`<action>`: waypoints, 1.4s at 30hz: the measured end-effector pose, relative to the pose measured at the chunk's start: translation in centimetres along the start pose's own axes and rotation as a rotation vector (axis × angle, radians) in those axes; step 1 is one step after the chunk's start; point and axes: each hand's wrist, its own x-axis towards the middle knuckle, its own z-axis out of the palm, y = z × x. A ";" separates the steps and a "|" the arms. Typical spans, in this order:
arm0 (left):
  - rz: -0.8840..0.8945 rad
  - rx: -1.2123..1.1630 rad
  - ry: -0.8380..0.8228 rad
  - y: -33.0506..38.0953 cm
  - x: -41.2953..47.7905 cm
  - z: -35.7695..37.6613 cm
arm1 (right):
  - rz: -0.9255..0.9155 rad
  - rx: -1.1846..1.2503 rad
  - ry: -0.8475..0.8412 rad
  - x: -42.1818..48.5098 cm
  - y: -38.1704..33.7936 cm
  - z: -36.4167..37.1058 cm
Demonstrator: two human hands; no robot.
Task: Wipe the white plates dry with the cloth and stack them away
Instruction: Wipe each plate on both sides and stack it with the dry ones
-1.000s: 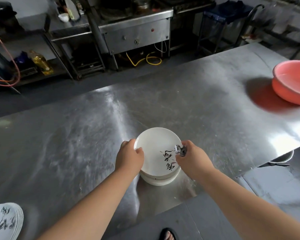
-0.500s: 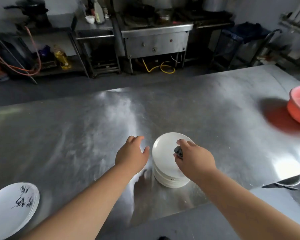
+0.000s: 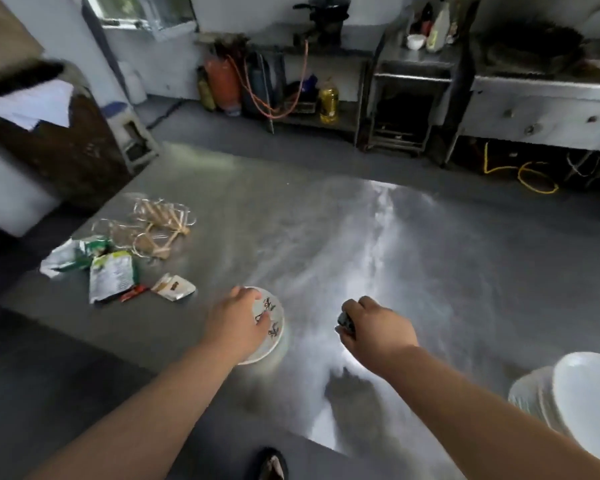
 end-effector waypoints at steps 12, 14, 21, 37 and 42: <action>-0.231 -0.093 -0.259 -14.8 1.4 2.3 | 0.060 0.021 -0.198 7.8 -12.4 8.6; -0.215 -0.112 -0.291 -15.2 1.8 3.1 | 0.097 0.060 -0.193 8.0 -12.8 9.3; -0.244 -0.219 -0.293 -15.6 2.9 4.5 | 0.232 0.092 -0.230 7.7 -13.4 9.9; -0.367 -1.000 -0.341 -11.2 3.0 0.6 | 0.351 0.389 -0.180 5.3 -11.4 8.2; -0.326 -1.288 -0.451 -6.0 2.7 -2.4 | 0.376 0.507 -0.036 2.7 -7.2 3.4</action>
